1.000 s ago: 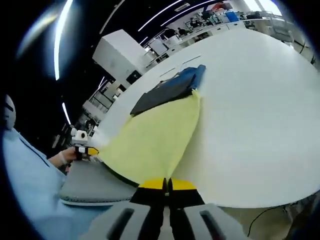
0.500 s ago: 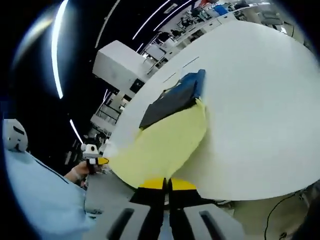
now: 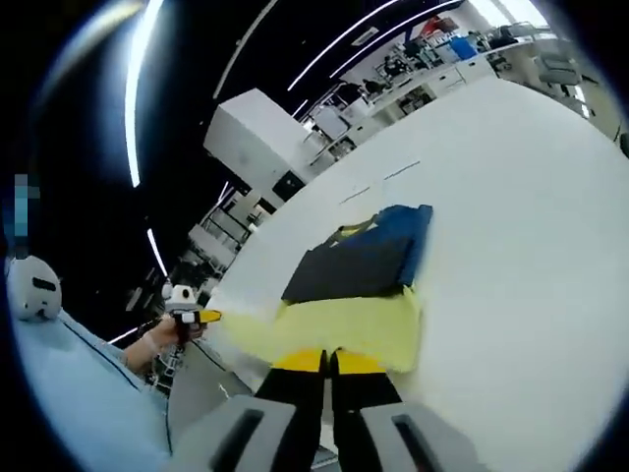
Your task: Fold the garment on the visible template until the final outline fits inside the template.
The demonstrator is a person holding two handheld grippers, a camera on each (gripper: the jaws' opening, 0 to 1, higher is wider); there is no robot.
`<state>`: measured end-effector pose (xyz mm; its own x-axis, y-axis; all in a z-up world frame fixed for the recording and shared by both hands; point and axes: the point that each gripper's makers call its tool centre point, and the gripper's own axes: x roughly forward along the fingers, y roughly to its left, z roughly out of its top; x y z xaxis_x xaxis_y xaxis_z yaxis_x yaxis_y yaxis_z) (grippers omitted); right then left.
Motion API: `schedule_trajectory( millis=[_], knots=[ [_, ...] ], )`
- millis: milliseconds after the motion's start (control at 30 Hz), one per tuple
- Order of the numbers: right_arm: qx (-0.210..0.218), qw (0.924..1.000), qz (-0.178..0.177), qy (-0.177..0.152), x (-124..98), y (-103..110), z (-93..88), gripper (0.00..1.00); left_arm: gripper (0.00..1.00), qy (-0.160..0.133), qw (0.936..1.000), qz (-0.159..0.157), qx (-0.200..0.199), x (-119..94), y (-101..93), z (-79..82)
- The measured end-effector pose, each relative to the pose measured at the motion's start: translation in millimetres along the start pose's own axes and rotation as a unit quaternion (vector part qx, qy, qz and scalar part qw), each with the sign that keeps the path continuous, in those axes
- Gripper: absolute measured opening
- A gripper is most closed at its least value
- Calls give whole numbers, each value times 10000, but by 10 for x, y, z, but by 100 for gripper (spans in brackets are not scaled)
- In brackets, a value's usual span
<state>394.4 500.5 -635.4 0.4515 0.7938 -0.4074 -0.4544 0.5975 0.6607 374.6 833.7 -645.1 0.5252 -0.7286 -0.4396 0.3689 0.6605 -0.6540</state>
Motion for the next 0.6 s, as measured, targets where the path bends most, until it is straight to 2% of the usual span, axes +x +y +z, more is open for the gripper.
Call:
schedule_trajectory(
  millis=[100,300,467,600],
  knots=[
    [-94,9999,20,-70,94,-62,207,0,0,-238,9997,-10,22,93,84,228],
    [-187,9996,16,-208,296,-254,573,0,0,-618,9980,75,83,263,222,561],
    [-293,9990,-23,-325,443,-380,830,0,0,-742,9962,322,315,362,369,798],
    [-359,9987,-70,-360,557,-505,1029,0,0,-836,9954,318,352,459,433,1016]
  ],
)
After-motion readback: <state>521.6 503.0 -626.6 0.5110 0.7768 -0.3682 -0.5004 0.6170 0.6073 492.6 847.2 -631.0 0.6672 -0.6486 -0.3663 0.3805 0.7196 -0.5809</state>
